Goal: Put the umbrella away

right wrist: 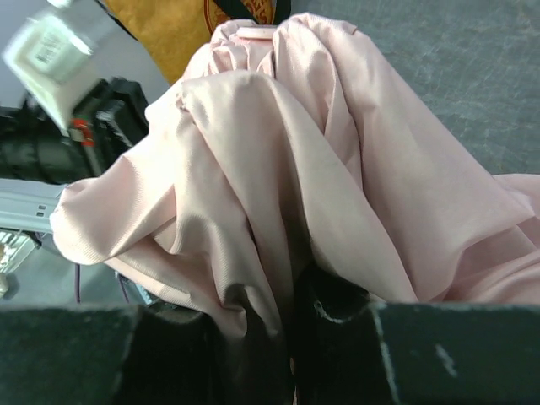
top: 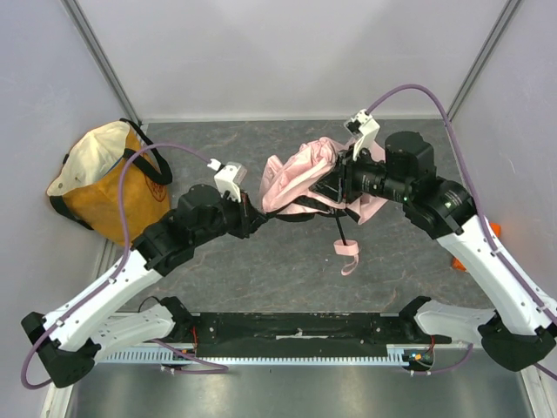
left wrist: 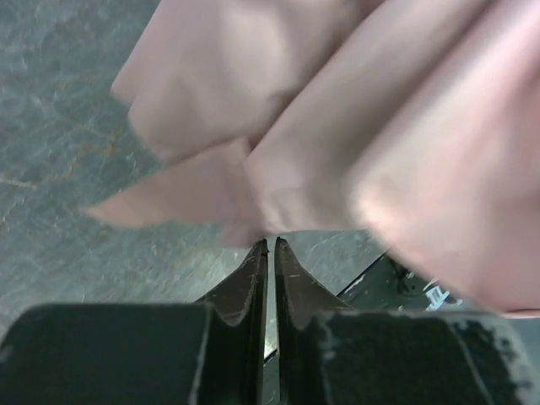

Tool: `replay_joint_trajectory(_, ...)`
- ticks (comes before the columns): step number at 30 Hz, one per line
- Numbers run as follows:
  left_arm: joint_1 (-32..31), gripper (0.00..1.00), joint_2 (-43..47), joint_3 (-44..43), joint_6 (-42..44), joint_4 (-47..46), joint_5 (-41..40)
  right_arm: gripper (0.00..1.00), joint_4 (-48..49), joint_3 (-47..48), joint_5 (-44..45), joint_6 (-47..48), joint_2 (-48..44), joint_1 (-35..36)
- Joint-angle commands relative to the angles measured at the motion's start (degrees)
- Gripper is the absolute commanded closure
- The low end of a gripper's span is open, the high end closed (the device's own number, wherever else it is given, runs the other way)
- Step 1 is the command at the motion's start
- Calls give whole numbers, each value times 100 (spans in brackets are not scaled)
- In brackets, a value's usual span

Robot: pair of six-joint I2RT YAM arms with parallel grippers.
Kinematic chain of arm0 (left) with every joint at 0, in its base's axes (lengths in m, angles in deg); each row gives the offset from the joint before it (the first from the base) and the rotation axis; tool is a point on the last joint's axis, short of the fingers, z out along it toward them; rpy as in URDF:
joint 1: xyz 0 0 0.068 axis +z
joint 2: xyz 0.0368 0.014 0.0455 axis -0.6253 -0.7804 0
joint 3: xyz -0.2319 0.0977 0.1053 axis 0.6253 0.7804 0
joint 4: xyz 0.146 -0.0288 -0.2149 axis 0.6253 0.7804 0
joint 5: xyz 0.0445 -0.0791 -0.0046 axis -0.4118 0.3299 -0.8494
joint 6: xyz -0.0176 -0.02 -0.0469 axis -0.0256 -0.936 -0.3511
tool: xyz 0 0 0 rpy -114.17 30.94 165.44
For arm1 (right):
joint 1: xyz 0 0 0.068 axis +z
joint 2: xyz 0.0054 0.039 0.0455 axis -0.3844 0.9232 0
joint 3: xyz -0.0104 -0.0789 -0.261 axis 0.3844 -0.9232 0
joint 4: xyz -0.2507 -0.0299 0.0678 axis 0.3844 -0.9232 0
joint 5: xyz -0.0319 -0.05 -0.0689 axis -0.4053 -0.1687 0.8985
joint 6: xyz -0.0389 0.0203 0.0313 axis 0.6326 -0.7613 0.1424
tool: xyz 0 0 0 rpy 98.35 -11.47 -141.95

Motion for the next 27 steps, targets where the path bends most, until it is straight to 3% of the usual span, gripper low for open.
replay_joint_trajectory(1,131,90,185,426,-376,170,291,100,347,185,234,217,-348,-17)
replay_joint_trajectory(4,139,92,949,779,-569,99,134,100,-21,474,769,437,-200,-17)
replay_joint_trajectory(5,140,89,1143,762,-552,125,168,100,-258,624,1067,568,-103,-17)
replay_joint_trajectory(9,139,61,1233,262,-394,625,326,100,-769,1142,2674,1087,423,-26)
replay_joint_trajectory(16,139,33,1601,409,-552,697,529,100,-692,2635,6811,2912,2101,-148)
replay_joint_trajectory(18,131,28,1820,594,-605,644,432,100,384,2866,7884,4096,2541,-175)
replay_joint_trajectory(20,140,27,1926,752,-692,548,379,100,2129,2491,8451,5581,2762,-166)
replay_joint_trajectory(24,131,27,1979,1139,-798,144,292,100,6271,446,8348,8535,2973,123)
replay_joint_trajectory(27,131,27,2058,1420,-824,-58,46,100,8014,-829,8312,9392,3394,518)
